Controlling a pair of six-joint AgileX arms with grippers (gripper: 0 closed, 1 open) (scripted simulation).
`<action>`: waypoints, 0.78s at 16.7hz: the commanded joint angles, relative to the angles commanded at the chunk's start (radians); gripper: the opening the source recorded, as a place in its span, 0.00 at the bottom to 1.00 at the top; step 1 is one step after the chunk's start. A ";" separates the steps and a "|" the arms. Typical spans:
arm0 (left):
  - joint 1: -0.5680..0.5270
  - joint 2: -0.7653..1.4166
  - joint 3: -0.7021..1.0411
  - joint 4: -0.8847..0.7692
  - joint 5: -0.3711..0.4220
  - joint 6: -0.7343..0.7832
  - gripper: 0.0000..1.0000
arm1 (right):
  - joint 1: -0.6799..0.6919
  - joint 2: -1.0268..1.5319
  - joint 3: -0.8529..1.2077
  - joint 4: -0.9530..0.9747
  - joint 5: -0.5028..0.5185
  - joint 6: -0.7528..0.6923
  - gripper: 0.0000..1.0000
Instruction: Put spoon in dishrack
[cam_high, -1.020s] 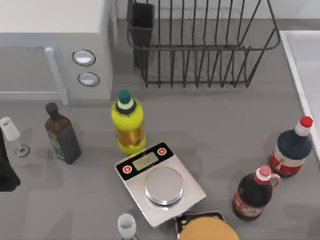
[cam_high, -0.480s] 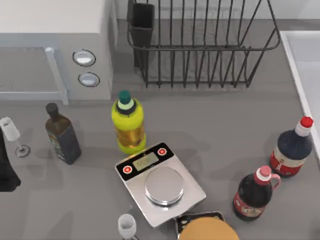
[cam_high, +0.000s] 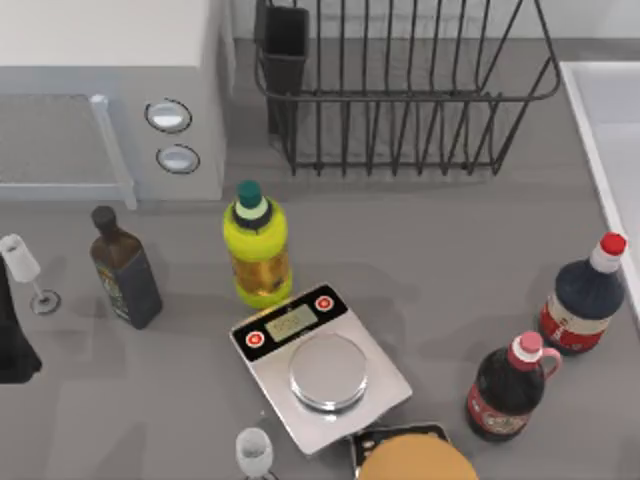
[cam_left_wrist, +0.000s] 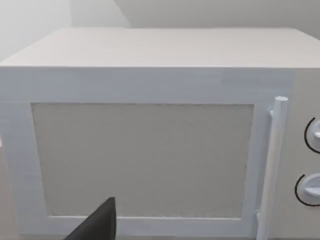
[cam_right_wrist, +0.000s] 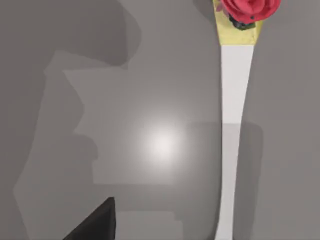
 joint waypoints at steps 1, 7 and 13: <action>0.000 0.000 0.000 0.000 0.000 0.000 1.00 | 0.000 0.021 -0.023 0.044 0.000 0.001 1.00; 0.000 0.000 0.000 0.000 0.000 0.000 1.00 | 0.002 0.161 -0.176 0.347 0.000 0.004 1.00; 0.000 0.000 0.000 0.000 0.000 0.000 1.00 | 0.002 0.179 -0.196 0.379 0.000 0.005 1.00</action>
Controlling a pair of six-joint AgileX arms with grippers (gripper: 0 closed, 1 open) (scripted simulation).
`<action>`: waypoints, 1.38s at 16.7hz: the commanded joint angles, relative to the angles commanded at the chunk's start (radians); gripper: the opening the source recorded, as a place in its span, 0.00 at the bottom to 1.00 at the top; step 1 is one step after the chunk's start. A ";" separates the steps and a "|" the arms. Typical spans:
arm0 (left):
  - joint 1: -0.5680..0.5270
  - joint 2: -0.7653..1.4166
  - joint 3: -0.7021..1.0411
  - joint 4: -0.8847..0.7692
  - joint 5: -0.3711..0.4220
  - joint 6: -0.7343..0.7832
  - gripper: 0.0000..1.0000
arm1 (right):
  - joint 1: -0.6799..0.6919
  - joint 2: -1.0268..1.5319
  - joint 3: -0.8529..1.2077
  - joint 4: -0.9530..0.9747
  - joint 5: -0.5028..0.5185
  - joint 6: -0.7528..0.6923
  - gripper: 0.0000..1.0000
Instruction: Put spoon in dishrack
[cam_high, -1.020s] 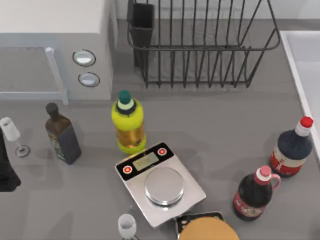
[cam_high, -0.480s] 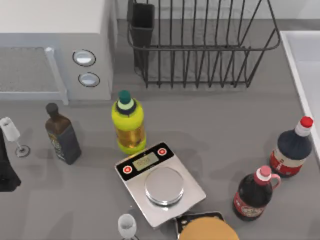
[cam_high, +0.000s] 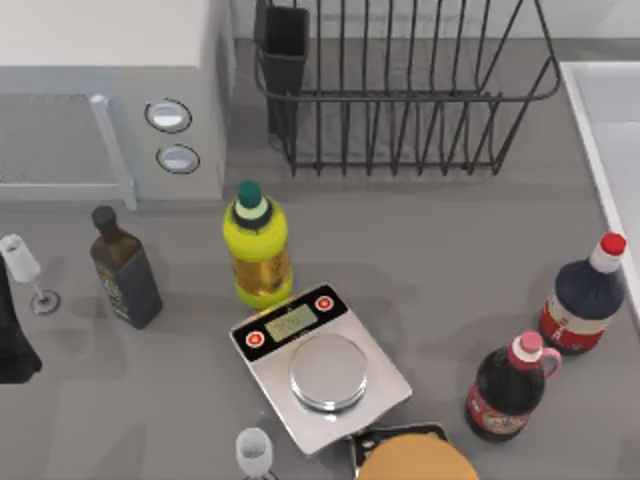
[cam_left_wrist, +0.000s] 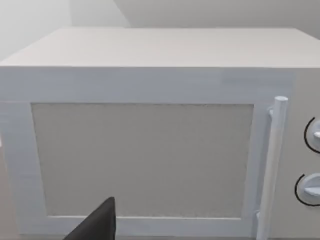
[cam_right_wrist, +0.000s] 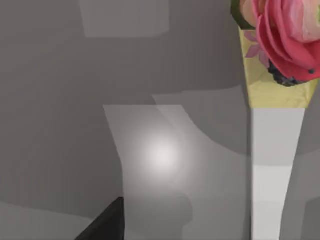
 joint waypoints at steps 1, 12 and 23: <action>0.000 0.000 0.000 0.000 0.000 0.000 1.00 | 0.000 0.000 0.000 0.000 0.000 0.000 0.92; 0.000 0.000 0.000 0.000 0.000 0.000 1.00 | 0.000 0.000 0.000 0.000 0.000 0.000 0.10; 0.000 0.000 0.000 0.000 0.000 0.000 1.00 | -0.003 -0.068 0.037 -0.076 -0.015 0.007 0.00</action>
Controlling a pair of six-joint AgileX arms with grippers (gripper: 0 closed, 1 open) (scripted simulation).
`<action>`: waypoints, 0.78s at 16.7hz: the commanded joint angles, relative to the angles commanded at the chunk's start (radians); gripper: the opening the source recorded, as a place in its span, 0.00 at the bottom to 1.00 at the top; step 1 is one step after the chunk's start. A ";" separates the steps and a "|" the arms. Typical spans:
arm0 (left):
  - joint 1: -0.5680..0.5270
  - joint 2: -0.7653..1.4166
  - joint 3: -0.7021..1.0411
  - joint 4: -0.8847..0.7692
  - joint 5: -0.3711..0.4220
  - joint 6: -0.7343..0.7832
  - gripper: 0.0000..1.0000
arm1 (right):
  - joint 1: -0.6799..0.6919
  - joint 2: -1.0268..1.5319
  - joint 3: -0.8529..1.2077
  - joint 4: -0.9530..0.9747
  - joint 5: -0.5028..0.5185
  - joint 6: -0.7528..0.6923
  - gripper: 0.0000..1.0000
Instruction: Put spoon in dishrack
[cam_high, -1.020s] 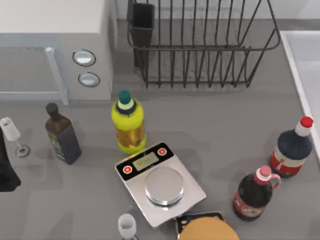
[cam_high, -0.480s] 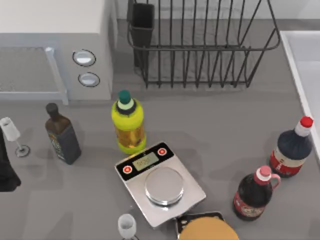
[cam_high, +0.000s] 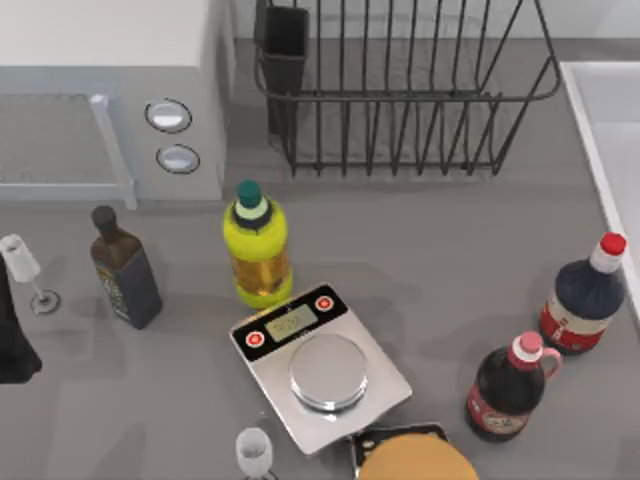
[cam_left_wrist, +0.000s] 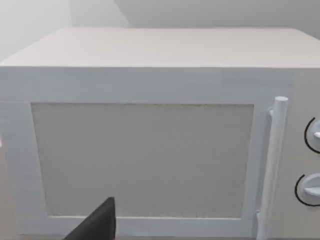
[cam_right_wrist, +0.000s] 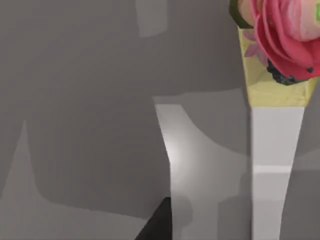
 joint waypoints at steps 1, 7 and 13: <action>0.000 0.000 0.000 0.000 0.000 0.000 1.00 | -0.001 0.000 0.012 -0.012 0.000 -0.001 0.00; 0.000 0.000 0.000 0.000 0.000 0.000 1.00 | -0.011 -0.037 0.255 -0.307 0.000 -0.015 0.00; 0.000 0.000 0.000 0.000 0.000 0.000 1.00 | -0.014 -0.123 0.568 -0.732 0.000 -0.017 0.00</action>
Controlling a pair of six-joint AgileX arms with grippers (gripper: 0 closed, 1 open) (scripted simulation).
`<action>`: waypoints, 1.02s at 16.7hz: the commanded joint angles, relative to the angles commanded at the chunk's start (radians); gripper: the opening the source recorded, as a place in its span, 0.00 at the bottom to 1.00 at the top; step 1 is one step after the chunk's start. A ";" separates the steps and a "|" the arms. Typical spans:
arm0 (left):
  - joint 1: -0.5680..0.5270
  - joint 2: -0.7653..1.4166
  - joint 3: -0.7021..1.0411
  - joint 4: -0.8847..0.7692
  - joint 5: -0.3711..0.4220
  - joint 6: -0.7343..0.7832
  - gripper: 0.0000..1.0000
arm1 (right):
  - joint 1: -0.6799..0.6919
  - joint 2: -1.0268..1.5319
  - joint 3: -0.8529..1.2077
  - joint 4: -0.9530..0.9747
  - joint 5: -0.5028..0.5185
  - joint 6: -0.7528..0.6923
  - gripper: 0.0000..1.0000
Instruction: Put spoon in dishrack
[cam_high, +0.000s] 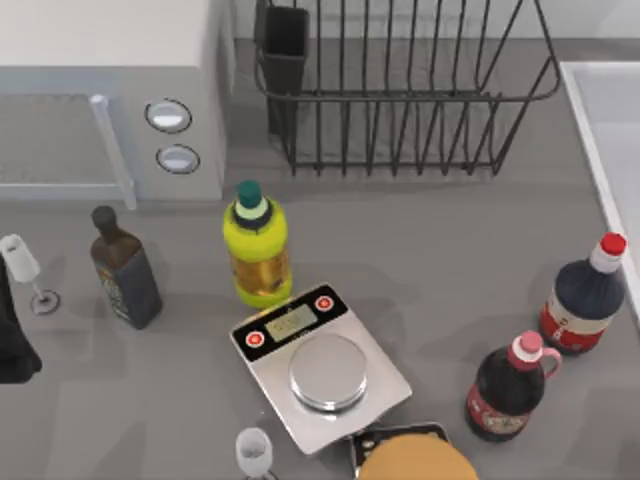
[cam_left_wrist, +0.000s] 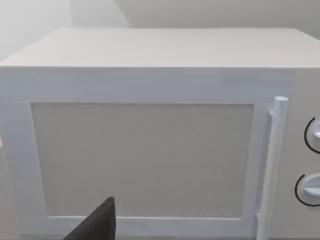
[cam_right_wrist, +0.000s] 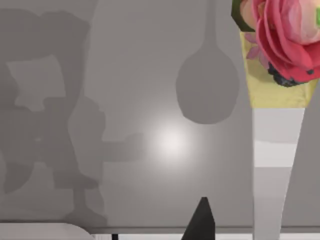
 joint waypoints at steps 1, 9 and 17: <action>0.000 0.000 0.000 0.000 0.000 0.000 1.00 | 0.001 -0.015 0.039 -0.042 0.000 0.001 0.00; 0.000 0.000 0.000 0.000 0.000 0.000 1.00 | 0.005 -0.042 0.100 -0.103 0.000 0.005 0.00; 0.000 0.000 0.000 0.000 0.000 0.000 1.00 | 0.362 -0.024 0.143 0.233 0.202 0.155 0.00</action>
